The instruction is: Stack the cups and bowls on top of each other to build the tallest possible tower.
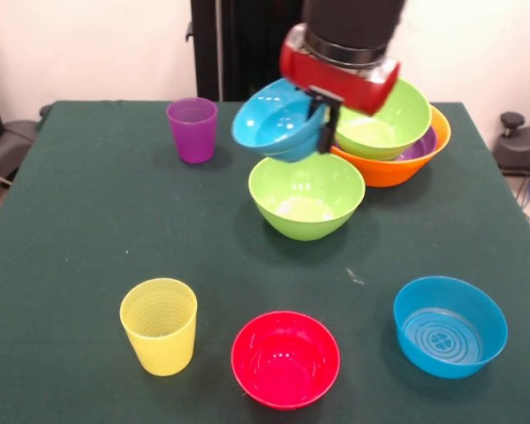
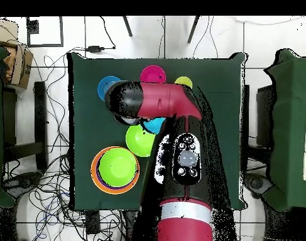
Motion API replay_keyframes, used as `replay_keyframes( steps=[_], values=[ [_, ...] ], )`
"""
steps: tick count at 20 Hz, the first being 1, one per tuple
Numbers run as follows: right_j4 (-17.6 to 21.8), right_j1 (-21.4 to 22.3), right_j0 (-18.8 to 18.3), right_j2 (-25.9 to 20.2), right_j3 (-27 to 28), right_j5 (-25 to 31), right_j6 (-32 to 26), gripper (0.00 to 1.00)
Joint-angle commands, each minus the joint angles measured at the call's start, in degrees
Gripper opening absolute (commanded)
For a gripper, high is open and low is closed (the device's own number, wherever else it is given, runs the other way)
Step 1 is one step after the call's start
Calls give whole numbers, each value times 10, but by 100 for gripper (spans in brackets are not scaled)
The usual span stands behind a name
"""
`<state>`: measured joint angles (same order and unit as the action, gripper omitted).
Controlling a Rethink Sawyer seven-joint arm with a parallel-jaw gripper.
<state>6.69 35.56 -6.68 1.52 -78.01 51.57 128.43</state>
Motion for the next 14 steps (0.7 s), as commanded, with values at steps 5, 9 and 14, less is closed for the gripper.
replay_keyframes(
  steps=[5,9,14],
  values=[
    [-46,-22,36,18,-88,-64,152,0],
    [-66,-30,40,20,-101,-80,158,0],
    [-78,-32,60,35,-129,-116,175,0]
  ],
)
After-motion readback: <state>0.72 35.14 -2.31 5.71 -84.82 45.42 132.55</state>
